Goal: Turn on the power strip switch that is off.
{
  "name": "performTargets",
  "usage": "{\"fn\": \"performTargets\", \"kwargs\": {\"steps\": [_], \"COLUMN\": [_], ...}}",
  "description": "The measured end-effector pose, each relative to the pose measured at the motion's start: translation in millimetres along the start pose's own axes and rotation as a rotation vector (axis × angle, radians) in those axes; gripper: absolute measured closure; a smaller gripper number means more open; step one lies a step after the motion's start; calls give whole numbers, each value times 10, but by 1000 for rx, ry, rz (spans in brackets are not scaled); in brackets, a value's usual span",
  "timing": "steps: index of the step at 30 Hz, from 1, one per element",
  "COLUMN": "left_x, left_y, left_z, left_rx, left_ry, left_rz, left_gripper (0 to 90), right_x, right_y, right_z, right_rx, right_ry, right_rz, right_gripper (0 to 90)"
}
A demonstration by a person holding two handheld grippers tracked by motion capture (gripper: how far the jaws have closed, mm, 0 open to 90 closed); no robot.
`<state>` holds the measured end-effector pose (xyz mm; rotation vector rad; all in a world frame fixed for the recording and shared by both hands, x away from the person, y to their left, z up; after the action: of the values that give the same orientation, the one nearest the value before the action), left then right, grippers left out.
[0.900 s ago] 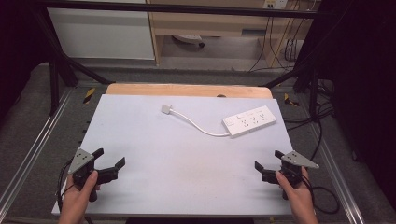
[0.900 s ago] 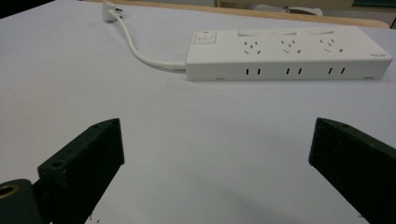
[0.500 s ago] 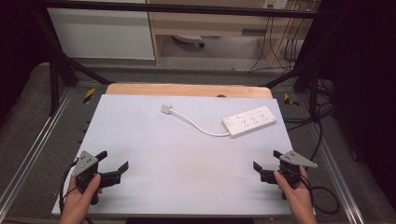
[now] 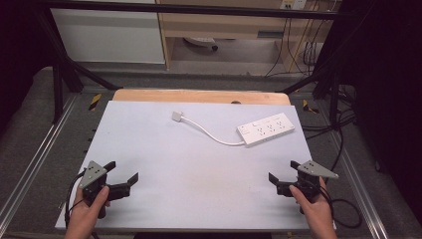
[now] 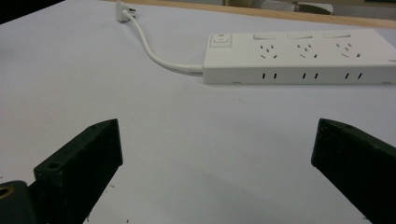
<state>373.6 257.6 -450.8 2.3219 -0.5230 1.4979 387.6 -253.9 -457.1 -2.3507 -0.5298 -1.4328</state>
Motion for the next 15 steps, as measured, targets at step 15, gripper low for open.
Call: {"fn": "performTargets", "kwargs": {"steps": [15], "left_x": [3], "left_y": [1], "left_z": [-9], "left_rx": [0], "left_ry": [3], "left_rz": [19], "left_gripper": [59], "right_x": [70], "right_y": [-70], "right_z": [7], "right_rx": [-7], "right_ry": [-9], "right_rz": [11], "right_gripper": [31]}}
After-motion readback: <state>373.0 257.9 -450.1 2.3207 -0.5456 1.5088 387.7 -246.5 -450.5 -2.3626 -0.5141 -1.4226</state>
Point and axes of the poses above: each handheld gripper's, and its own axes: z roughly forward along the jaws, x roughly out of its top, y roughly to its right, the point moved 7 cm from there along z, roughly forward along the jaws
